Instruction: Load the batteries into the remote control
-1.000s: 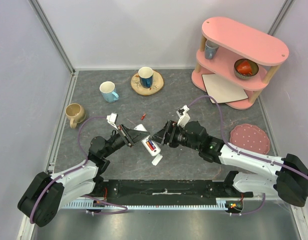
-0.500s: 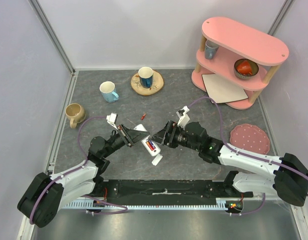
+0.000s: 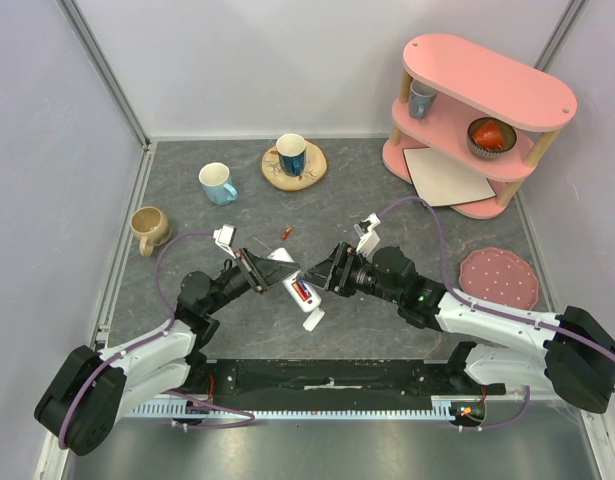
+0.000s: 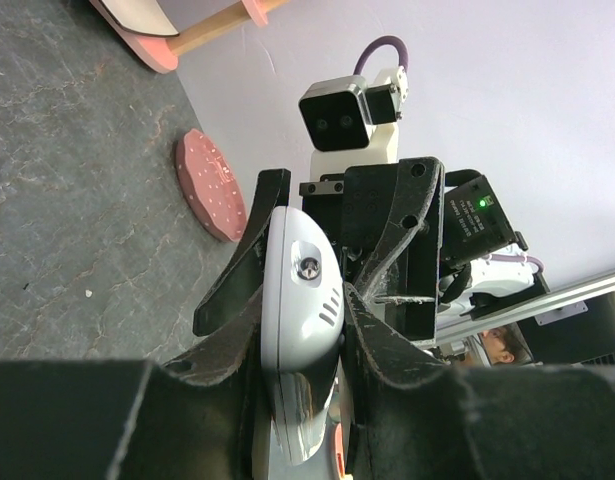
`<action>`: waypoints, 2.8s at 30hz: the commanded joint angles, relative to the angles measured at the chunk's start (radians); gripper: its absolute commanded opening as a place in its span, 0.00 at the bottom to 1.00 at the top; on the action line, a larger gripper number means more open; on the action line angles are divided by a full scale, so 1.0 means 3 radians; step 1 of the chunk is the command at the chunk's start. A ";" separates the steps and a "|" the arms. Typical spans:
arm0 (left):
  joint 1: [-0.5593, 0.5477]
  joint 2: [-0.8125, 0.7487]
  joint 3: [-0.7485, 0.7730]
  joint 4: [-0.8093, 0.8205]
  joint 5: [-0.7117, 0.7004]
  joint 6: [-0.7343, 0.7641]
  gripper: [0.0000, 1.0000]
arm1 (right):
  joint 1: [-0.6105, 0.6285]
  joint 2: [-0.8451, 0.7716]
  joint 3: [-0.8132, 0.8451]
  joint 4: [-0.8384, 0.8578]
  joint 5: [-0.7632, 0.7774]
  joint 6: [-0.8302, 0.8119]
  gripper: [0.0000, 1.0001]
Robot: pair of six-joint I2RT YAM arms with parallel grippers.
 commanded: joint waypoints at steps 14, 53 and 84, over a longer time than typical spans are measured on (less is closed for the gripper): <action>0.0014 -0.0033 0.0479 0.0311 -0.0032 -0.0153 0.02 | -0.0001 0.0045 -0.0171 -0.0318 -0.0067 -0.0131 0.78; 0.0014 0.0192 0.0326 0.0265 0.0382 -0.0317 0.02 | -0.0042 0.0127 -0.0053 0.0454 -0.0798 -0.0412 0.59; 0.0208 -0.1458 -0.0246 -0.1467 0.0034 0.0317 0.02 | 0.0147 -0.0269 0.0160 -0.1847 0.0823 -0.1414 0.75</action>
